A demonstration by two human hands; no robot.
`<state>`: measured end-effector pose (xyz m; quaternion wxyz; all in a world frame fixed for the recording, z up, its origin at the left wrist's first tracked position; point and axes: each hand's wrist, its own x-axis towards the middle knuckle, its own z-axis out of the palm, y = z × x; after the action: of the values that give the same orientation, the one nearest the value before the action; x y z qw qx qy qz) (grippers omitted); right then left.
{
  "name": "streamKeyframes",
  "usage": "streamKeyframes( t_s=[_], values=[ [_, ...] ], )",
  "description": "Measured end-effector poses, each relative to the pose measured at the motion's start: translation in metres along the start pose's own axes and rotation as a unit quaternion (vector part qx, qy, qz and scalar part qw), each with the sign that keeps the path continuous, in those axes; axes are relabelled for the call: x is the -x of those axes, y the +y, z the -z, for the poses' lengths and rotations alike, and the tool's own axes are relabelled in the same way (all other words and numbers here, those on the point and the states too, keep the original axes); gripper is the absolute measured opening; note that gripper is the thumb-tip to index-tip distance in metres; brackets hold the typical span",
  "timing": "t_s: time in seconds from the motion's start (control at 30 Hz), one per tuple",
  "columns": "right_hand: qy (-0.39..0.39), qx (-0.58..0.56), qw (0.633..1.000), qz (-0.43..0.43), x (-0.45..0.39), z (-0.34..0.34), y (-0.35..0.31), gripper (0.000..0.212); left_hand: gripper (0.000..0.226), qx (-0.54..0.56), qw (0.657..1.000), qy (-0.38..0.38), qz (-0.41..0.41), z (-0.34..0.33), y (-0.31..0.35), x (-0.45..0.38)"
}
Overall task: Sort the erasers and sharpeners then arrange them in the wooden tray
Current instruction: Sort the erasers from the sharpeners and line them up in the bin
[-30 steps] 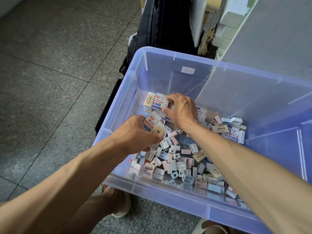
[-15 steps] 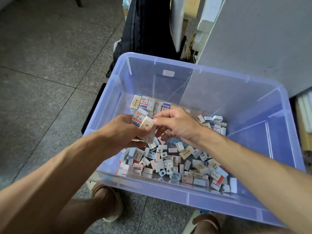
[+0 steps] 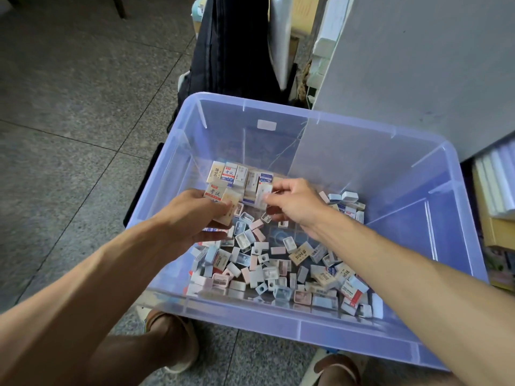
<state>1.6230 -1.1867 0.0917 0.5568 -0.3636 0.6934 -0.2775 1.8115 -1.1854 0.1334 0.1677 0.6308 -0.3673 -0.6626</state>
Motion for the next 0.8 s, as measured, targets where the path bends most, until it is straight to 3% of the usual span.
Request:
streamKeyframes(
  t_s=[0.1, 0.17, 0.4, 0.6, 0.8],
  values=[
    [0.083, 0.045, 0.995, -0.006, -0.028, -0.002, 0.002, 0.007, 0.012, 0.028, 0.999, 0.016, 0.008, 0.000, 0.000, -0.002],
    [0.098, 0.054, 0.994, -0.009, -0.046, -0.010, 0.002, 0.002, 0.012, 0.039, 0.999, 0.023, 0.010, 0.000, 0.000, -0.003],
    [0.157, 0.110, 0.981, 0.038, -0.070, -0.035, -0.003, 0.013, 0.010, 0.040, 0.999, 0.030, 0.006, 0.000, 0.001, -0.004],
    [0.088, 0.262, 0.946, 0.172, -0.051, -0.032, 0.008, 0.015, 0.016, 0.012, 1.000, 0.026, 0.004, 0.001, 0.000, -0.004],
    [0.070, 0.312, 0.932, 0.172, -0.047, -0.027, -0.007, 0.008, 0.016, -0.029, 1.000, 0.009, -0.008, 0.000, 0.001, -0.001]
  ],
)
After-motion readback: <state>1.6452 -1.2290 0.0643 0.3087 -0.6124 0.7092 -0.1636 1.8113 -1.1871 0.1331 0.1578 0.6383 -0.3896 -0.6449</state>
